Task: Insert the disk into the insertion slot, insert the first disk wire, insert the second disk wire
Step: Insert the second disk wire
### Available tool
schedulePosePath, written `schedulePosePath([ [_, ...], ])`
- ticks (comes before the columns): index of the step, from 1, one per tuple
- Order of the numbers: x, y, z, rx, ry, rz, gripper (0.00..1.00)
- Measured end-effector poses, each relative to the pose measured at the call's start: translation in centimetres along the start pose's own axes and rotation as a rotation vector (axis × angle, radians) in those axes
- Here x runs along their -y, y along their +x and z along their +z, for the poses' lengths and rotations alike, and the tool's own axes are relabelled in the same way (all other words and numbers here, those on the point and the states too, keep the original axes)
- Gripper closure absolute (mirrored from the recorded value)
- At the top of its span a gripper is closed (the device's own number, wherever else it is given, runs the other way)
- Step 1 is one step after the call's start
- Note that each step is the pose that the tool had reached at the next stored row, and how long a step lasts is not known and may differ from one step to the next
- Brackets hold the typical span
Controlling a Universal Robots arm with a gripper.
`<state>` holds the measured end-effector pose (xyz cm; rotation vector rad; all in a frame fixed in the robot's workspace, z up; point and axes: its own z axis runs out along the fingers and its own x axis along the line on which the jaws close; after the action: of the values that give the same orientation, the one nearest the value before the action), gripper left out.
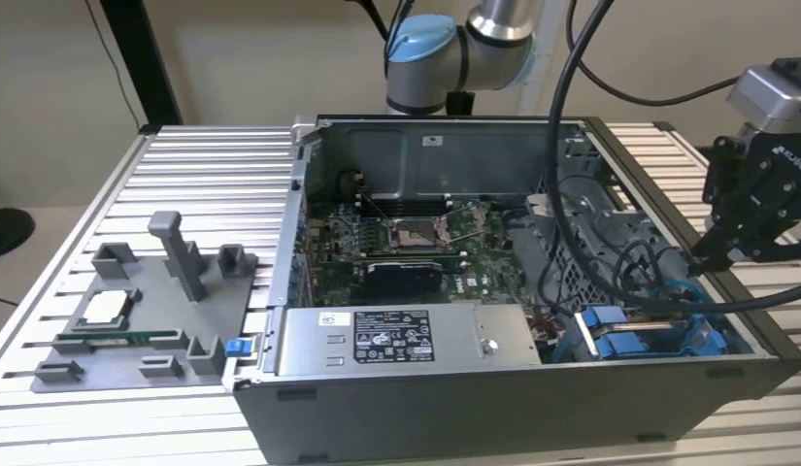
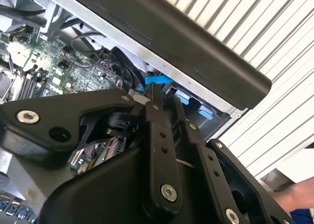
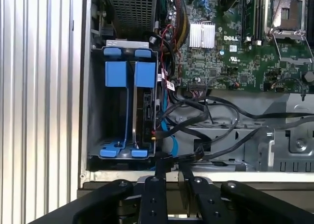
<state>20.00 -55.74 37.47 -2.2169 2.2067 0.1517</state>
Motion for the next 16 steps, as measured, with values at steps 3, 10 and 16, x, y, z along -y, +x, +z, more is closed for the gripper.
schedulePosePath([
  [3,0.07,0.43,0.04,0.0022,-0.0009,0.000,0.00],
  [10,0.10,0.56,0.66,0.0158,-0.0002,0.010,0.00],
  [16,0.08,0.57,0.85,0.0456,0.0022,0.038,0.00],
])
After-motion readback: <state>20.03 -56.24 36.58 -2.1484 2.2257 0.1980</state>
